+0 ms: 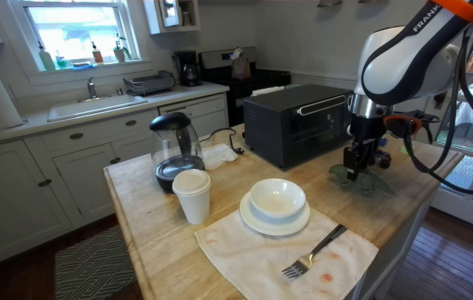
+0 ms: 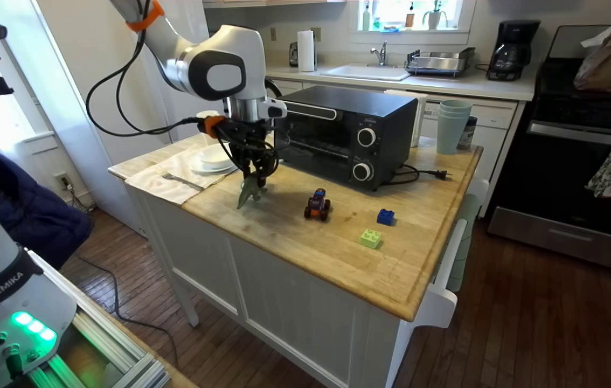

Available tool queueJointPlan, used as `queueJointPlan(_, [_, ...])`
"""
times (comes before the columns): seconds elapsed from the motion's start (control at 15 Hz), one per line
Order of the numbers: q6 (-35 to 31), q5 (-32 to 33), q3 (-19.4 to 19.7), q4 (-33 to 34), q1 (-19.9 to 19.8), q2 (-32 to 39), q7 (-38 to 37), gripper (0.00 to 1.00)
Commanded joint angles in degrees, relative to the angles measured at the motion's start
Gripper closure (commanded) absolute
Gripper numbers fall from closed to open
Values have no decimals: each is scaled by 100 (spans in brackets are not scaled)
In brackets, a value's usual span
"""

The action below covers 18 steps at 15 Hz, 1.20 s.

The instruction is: Pick up the green dinosaur toy and turn it clockwise by ninety degrees, put the green dinosaur toy back on the kitchen counter

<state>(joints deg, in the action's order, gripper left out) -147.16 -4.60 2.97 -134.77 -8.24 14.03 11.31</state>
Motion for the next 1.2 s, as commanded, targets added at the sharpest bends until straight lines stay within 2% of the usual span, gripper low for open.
queueJointPlan(0.0, [334, -237, 85, 190, 36, 53, -760, 75])
queueJointPlan(0.4, [463, -367, 124, 250, 52, 120, -1443, 75])
queueJointPlan(0.8, [462, -399, 136, 255, 30, 198, -1595, 75])
queueJointPlan(0.87, [485, -437, 125, 256, 19, 199, -1579, 42])
queueJointPlan(0.93, [512, -554, 85, 249, -12, 176, -1500, 23])
queueJointPlan(1.13, [395, -462, 141, 125, 61, -1, -1636, 3])
